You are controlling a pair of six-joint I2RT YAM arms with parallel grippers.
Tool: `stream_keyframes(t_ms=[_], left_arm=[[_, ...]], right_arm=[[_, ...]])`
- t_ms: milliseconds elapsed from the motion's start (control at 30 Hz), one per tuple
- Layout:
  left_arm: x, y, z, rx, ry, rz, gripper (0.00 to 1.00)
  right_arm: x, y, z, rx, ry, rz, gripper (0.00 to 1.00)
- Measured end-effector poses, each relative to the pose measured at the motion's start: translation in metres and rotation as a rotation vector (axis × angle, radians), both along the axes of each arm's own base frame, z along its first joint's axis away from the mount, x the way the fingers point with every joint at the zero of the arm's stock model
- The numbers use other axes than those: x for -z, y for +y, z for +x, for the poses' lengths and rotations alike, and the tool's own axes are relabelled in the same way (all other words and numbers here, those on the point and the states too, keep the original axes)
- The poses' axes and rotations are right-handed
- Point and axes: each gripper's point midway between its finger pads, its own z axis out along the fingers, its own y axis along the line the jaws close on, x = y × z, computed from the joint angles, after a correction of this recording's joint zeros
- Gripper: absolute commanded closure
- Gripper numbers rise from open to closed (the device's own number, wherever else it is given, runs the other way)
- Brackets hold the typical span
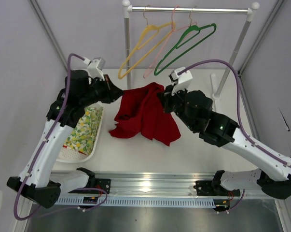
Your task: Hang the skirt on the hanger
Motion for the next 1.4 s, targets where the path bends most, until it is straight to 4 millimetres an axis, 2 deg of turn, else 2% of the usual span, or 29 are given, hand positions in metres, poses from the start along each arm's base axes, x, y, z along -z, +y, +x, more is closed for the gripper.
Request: stream_keyframes(t_ms=[100,200,267,333,533,633,700,767,800,867,900,1067,1133,1167,1267,1400], left_arm=[[0.019,-0.012,0.005,0.016,0.037,0.000,1.00],[0.050,-0.023,0.008,0.024,0.083,0.008,1.00],[0.079,-0.029,0.008,0.025,0.131,0.018,1.00],[0.110,-0.032,0.008,0.023,0.187,0.033,1.00],[0.207,-0.046,0.004,0.020,0.366,0.097,1.00],[0.239,-0.057,0.001,0.034,0.421,0.124,1.00],[0.253,-0.065,0.000,0.050,0.442,0.138,1.00],[0.263,-0.075,-0.001,0.068,0.451,0.146,1.00],[0.268,-0.079,0.000,0.072,0.455,0.150,1.00],[0.276,-0.083,0.002,0.072,0.458,0.157,1.00],[0.280,-0.084,0.003,0.068,0.461,0.161,1.00],[0.293,-0.085,0.009,0.051,0.467,0.179,1.00],[0.297,-0.085,0.010,0.046,0.470,0.186,1.00],[0.298,-0.085,0.010,0.046,0.471,0.188,1.00],[0.299,-0.087,0.010,0.049,0.467,0.189,1.00],[0.298,-0.090,0.009,0.055,0.458,0.189,1.00]], right_arm=[[0.014,-0.023,0.004,0.035,0.025,-0.019,1.00],[0.044,-0.049,0.008,0.070,0.085,-0.045,1.00],[0.070,-0.059,0.008,0.081,0.132,-0.063,1.00],[0.099,-0.065,0.005,0.085,0.187,-0.087,1.00],[0.211,-0.079,-0.016,0.104,0.404,-0.170,0.99],[0.260,-0.093,-0.026,0.145,0.512,-0.199,0.94],[0.282,-0.106,-0.027,0.191,0.573,-0.200,0.87],[0.294,-0.116,-0.025,0.236,0.615,-0.188,0.78],[0.298,-0.121,-0.023,0.259,0.634,-0.178,0.69],[0.304,-0.127,-0.020,0.291,0.661,-0.164,0.61],[0.308,-0.129,-0.020,0.301,0.675,-0.159,0.51],[0.316,-0.130,-0.022,0.300,0.721,-0.142,0.33],[0.318,-0.127,-0.025,0.286,0.737,-0.135,0.31],[0.317,-0.126,-0.026,0.281,0.740,-0.129,0.25],[0.308,-0.125,-0.032,0.264,0.739,-0.095,0.22],[0.276,-0.129,-0.040,0.248,0.690,-0.010,0.18]])
